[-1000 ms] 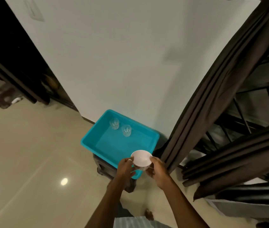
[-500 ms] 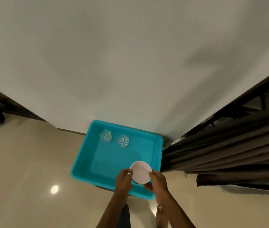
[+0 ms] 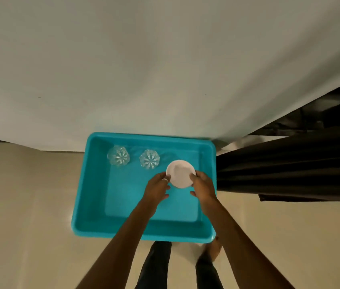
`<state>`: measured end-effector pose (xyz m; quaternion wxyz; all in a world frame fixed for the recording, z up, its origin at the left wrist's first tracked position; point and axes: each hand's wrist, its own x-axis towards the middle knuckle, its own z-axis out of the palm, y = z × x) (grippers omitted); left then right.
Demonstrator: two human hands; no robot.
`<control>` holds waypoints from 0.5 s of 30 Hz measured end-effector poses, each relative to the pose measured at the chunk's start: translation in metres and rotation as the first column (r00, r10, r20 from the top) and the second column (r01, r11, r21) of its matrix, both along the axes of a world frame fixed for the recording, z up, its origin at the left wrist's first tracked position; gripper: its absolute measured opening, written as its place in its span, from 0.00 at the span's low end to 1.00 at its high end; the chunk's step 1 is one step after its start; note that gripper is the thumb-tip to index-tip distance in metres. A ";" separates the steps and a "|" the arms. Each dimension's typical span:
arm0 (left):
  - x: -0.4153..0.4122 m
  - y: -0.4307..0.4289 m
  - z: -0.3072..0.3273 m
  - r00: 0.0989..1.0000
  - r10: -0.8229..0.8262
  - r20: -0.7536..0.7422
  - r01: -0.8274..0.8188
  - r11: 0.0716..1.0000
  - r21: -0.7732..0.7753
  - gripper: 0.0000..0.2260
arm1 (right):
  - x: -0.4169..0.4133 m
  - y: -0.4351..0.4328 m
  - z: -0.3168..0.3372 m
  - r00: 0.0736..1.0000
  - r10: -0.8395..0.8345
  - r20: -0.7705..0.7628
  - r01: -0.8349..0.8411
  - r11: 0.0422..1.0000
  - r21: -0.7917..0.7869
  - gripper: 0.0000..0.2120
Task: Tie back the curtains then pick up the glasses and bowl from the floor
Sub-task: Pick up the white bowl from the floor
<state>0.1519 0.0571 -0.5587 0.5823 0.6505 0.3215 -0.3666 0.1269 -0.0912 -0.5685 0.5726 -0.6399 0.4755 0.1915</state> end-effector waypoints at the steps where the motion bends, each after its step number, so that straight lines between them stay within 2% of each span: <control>1: 0.004 -0.001 -0.007 1.000 -0.014 -0.004 0.014 1.000 -0.010 0.06 | 0.004 -0.001 -0.006 1.000 0.002 -0.002 -0.002 1.000 0.000 0.13; 9: 0.028 -0.006 -0.042 0.997 -0.076 -0.028 0.074 0.995 -0.067 0.09 | 0.029 -0.005 -0.039 1.000 -0.003 0.011 0.003 0.999 0.040 0.14; 15: 0.037 -0.008 -0.050 0.995 -0.104 -0.001 0.103 0.990 -0.091 0.15 | 0.037 -0.006 -0.045 0.999 -0.027 0.021 0.025 0.996 0.082 0.16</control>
